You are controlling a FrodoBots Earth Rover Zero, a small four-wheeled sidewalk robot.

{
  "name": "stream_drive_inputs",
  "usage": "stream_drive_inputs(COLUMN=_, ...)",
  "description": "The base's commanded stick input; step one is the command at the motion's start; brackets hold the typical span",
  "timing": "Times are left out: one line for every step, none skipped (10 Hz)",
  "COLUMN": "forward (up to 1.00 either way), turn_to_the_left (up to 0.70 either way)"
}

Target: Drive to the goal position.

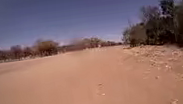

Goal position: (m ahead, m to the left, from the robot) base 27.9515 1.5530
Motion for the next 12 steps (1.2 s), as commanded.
stream_drive_inputs(forward=1.00, turn_to_the_left=0.00)
stream_drive_inputs(forward=1.00, turn_to_the_left=0.00)
stream_drive_inputs(forward=1.00, turn_to_the_left=0.00)
stream_drive_inputs(forward=1.00, turn_to_the_left=0.00)
stream_drive_inputs(forward=1.00, turn_to_the_left=0.00)
stream_drive_inputs(forward=1.00, turn_to_the_left=0.00)
stream_drive_inputs(forward=1.00, turn_to_the_left=0.00)
stream_drive_inputs(forward=1.00, turn_to_the_left=0.00)
stream_drive_inputs(forward=1.00, turn_to_the_left=0.00)
stream_drive_inputs(forward=1.00, turn_to_the_left=0.00)
stream_drive_inputs(forward=1.00, turn_to_the_left=0.00)
stream_drive_inputs(forward=1.00, turn_to_the_left=0.00)
